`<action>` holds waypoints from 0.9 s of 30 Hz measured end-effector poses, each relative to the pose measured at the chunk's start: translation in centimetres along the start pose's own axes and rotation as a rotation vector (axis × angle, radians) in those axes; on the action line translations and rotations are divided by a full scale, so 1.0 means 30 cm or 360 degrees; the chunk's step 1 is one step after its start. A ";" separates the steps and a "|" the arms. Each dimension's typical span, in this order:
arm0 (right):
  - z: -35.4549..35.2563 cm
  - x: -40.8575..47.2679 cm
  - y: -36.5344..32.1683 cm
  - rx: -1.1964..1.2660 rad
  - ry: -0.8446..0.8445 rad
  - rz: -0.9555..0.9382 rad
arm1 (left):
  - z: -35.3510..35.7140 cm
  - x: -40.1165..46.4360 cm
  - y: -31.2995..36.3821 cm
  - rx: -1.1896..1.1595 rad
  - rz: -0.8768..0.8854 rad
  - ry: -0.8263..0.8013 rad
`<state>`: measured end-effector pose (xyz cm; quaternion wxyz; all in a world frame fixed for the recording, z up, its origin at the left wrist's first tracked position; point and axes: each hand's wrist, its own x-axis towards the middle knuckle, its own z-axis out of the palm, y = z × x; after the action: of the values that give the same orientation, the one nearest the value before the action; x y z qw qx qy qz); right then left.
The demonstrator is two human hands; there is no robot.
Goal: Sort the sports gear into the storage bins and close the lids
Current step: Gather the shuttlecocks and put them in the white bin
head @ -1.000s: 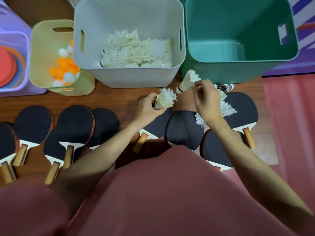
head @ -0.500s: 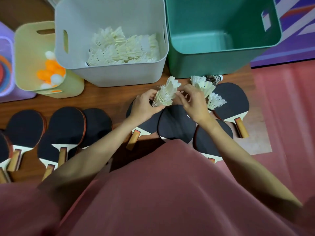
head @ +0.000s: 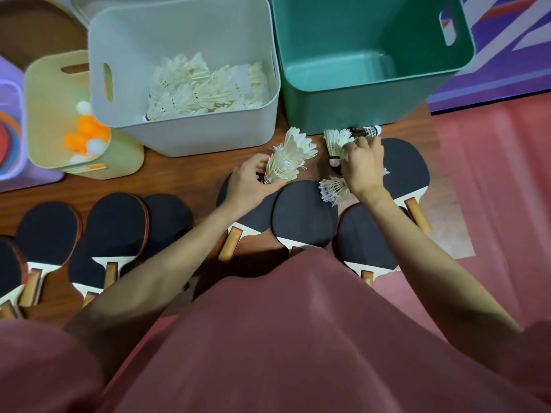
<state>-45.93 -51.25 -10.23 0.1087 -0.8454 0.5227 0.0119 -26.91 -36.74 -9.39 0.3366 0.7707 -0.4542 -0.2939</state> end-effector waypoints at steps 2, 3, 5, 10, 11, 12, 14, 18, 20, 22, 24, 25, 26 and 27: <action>-0.007 0.000 -0.008 0.0004 0.0011 -0.0013 | -0.011 -0.008 -0.001 0.0000 -0.0021 0.0020; -0.012 -0.002 -0.011 0.0032 0.0044 -0.0017 | -0.018 -0.012 -0.002 0.0010 -0.0030 0.0029; -0.025 -0.018 -0.027 0.0132 0.0201 -0.0057 | -0.036 -0.018 -0.005 0.0041 -0.0040 0.0043; -0.116 -0.103 -0.109 0.0714 0.0800 -0.0335 | -0.105 -0.031 -0.024 0.0107 -0.0051 0.0100; -0.139 -0.120 -0.128 0.0818 0.0866 -0.0385 | -0.120 -0.035 -0.023 0.0119 -0.0046 0.0114; -0.155 -0.134 -0.147 0.0891 0.0924 -0.0434 | -0.135 -0.039 -0.022 0.0130 -0.0036 0.0131; -0.176 -0.148 -0.184 0.0980 0.0969 -0.0531 | -0.162 -0.045 -0.017 0.0141 -0.0016 0.0179; -0.192 -0.139 -0.255 0.1077 0.0833 -0.0684 | -0.217 -0.050 -0.001 0.0139 0.0059 0.0259; -0.207 -0.127 -0.291 0.1132 0.0758 -0.0705 | -0.254 -0.046 0.017 0.0168 0.0099 0.0286; -0.228 -0.105 -0.327 0.1189 0.0742 -0.0679 | -0.298 -0.035 0.044 0.0234 0.0151 0.0350; -0.251 -0.076 -0.361 0.1257 0.0763 -0.0631 | -0.347 -0.015 0.077 0.0286 0.0192 0.0429; -0.263 -0.057 -0.376 0.1276 0.0781 -0.0620 | -0.371 0.001 0.092 0.0302 0.0204 0.0465; -0.275 -0.036 -0.390 0.1280 0.0803 -0.0620 | -0.395 0.022 0.105 0.0319 0.0226 0.0501; -0.287 -0.012 -0.404 0.1273 0.0832 -0.0625 | -0.419 0.047 0.117 0.0336 0.0257 0.0533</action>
<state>-36.17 -47.43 0.28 0.2896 -0.7947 0.3275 -0.4212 -18.56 -36.11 0.71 0.3472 0.8008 -0.4806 -0.0847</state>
